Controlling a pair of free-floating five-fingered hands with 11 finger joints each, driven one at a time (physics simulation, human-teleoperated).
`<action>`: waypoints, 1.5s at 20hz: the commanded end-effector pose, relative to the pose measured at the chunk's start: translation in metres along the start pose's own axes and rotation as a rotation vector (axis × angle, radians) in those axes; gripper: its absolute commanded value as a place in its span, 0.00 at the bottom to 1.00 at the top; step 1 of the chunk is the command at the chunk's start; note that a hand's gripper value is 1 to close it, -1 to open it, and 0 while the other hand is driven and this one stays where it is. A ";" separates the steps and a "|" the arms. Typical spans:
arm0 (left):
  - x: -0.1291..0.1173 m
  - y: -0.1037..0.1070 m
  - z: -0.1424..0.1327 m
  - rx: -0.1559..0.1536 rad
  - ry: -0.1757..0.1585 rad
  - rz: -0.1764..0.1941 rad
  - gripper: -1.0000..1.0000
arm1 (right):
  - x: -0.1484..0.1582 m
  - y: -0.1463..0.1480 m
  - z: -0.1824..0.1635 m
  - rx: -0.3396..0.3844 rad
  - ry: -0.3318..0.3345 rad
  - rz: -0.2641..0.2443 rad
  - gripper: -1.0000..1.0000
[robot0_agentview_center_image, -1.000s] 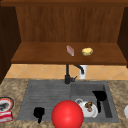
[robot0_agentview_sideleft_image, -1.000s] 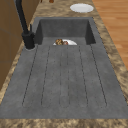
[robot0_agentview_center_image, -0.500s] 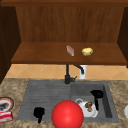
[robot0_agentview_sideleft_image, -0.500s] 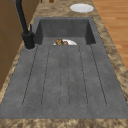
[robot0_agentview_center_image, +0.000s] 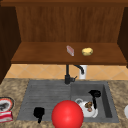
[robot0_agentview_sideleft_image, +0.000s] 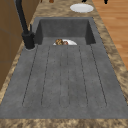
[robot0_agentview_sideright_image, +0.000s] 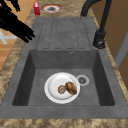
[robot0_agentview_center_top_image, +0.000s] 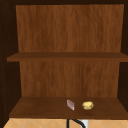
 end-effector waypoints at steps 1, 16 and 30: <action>0.000 0.000 0.000 0.000 0.000 0.000 0.50 | -0.002 0.013 -0.028 0.004 -0.018 0.055 0.00; 0.000 0.000 0.000 0.000 0.000 0.000 0.50 | -0.010 0.063 -0.132 -0.001 -0.025 0.114 0.00; 0.000 0.000 0.000 0.000 0.000 0.000 0.50 | -0.023 0.107 -0.236 0.001 -0.066 0.133 0.00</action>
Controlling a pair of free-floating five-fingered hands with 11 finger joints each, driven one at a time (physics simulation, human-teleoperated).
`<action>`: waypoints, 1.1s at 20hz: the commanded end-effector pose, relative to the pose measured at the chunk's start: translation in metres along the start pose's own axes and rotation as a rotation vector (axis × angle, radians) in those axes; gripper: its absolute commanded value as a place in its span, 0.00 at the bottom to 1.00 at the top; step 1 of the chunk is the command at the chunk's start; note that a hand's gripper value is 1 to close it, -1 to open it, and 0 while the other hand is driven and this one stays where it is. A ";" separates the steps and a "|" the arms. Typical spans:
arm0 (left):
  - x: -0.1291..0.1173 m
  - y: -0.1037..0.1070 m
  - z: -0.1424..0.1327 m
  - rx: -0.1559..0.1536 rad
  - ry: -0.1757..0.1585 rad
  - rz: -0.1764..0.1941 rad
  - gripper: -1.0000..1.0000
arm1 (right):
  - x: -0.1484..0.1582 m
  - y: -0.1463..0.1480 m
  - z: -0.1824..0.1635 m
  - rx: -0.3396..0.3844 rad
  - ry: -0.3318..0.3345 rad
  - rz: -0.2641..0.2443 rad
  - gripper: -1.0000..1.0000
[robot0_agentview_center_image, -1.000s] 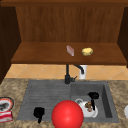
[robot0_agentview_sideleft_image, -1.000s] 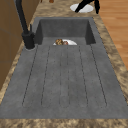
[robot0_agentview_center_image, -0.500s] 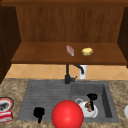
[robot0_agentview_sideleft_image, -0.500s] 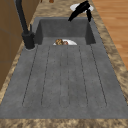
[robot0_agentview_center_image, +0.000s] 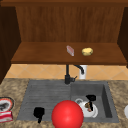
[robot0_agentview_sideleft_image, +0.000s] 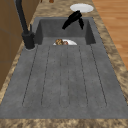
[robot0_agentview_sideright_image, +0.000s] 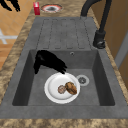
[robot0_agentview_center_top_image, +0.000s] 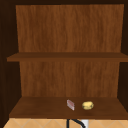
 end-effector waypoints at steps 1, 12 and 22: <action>0.000 0.000 0.000 0.000 0.000 0.000 0.50 | -0.004 0.012 -0.026 0.008 -0.033 0.095 0.00; 0.000 0.000 0.000 0.000 0.000 0.000 0.50 | -0.012 0.043 -0.091 0.015 -0.079 0.095 0.00; 0.000 0.000 0.000 0.000 0.000 0.000 0.50 | -0.047 0.058 -0.132 0.118 -0.145 0.021 0.00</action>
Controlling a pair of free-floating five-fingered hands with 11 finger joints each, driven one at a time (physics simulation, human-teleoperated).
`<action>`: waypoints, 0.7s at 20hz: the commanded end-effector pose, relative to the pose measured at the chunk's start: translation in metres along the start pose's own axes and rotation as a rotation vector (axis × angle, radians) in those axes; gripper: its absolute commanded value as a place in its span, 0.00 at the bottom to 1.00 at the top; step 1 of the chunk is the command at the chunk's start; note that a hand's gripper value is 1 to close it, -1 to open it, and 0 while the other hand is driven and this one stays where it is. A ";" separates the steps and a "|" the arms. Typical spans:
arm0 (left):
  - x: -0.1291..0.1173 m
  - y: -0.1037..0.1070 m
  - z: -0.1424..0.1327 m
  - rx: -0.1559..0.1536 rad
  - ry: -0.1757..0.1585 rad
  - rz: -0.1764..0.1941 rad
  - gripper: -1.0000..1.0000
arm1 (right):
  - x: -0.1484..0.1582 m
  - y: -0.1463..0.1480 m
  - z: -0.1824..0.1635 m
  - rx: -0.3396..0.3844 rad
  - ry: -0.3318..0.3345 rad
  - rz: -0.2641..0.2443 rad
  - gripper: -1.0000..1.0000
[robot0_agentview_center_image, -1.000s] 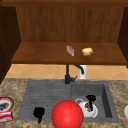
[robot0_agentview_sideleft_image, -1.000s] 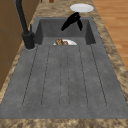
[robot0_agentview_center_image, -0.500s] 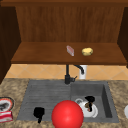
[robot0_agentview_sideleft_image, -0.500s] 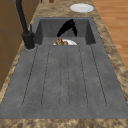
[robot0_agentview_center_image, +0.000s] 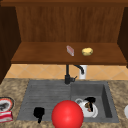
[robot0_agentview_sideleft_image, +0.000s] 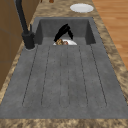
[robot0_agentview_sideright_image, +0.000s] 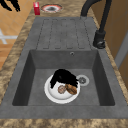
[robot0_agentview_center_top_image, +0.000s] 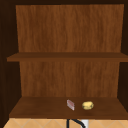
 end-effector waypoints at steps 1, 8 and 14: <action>0.000 0.000 0.000 0.000 0.000 0.000 0.50 | -0.018 0.001 -0.005 0.066 -0.024 0.003 0.00; 0.000 0.000 0.000 0.000 0.000 0.000 0.50 | -0.036 -0.002 -0.030 0.126 -0.063 0.051 0.00; 0.000 0.000 0.000 0.000 0.000 0.000 0.50 | -0.051 0.001 -0.060 0.158 -0.071 0.056 0.00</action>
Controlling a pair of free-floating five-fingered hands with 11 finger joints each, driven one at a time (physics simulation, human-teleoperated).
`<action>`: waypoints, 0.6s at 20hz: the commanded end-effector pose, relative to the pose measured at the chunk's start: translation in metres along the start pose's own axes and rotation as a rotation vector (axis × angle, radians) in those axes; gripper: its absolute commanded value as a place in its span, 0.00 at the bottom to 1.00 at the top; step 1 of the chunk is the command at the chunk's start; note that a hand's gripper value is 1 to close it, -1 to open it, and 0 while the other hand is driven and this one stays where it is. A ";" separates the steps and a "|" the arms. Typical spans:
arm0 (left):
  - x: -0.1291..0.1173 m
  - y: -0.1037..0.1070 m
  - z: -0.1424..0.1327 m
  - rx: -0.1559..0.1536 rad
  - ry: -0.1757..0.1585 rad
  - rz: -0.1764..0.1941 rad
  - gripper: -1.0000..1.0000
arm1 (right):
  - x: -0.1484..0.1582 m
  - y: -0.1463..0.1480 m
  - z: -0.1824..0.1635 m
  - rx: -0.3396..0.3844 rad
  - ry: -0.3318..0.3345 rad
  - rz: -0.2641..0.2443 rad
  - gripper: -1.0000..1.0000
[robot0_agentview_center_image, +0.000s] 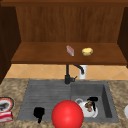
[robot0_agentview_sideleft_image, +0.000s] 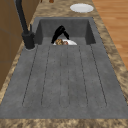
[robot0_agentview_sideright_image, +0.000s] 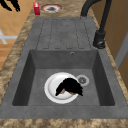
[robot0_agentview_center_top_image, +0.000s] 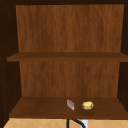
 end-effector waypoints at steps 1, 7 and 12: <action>0.000 0.000 0.000 0.000 0.000 0.000 0.50 | -0.009 -0.001 -0.020 0.039 -0.039 0.075 0.00; 0.000 0.000 0.000 0.000 0.000 0.000 0.50 | -0.018 0.014 -0.055 0.029 -0.074 0.104 0.00; 0.000 0.000 0.000 0.000 0.000 0.000 0.50 | -0.022 0.020 -0.063 0.032 -0.086 0.117 0.00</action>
